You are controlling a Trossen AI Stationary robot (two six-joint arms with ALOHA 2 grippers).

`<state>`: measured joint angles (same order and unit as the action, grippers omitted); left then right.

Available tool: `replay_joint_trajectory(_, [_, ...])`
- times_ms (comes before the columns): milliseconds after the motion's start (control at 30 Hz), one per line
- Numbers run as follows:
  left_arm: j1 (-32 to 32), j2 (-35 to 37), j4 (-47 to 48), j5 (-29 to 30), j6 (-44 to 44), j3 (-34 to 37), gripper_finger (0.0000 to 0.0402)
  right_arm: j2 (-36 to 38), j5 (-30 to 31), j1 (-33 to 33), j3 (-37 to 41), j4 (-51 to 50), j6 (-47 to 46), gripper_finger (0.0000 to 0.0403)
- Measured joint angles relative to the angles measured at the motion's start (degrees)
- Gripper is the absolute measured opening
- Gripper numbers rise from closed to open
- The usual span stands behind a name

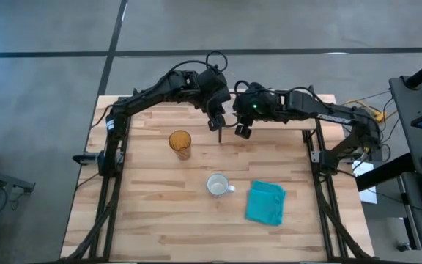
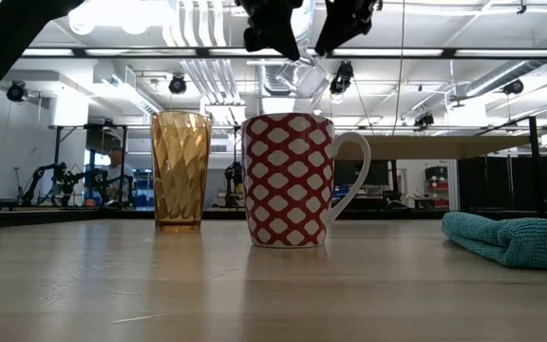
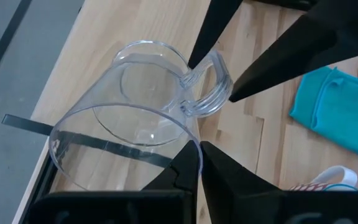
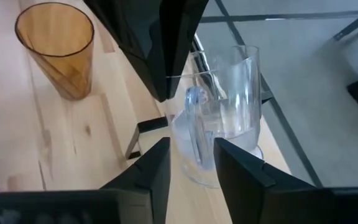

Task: Stack small to large cups/mugs on shelf
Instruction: Put the transparent mug on the shelf

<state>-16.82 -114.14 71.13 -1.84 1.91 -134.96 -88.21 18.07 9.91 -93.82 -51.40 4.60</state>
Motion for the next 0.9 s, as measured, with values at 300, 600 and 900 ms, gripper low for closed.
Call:
replay_joint_trajectory(300, [0.0, 0.1, -0.1, 0.0, 0.0, 0.1, 0.0, -0.5, 0.0, 0.0, -0.3, 1.1, 0.6, 0.0082])
replay_joint_trajectory(600, [0.0, 0.1, 0.0, -0.8, 0.0, 0.1, 0.0, 0.4, 0.0, 0.0, -0.3, 1.4, -0.2, 0.0036])
replay_joint_trajectory(900, [0.0, 0.1, -0.2, -0.9, 0.0, 0.1, 0.0, 0.4, 1.7, 0.0, -0.3, 1.1, -2.3, 0.0014])
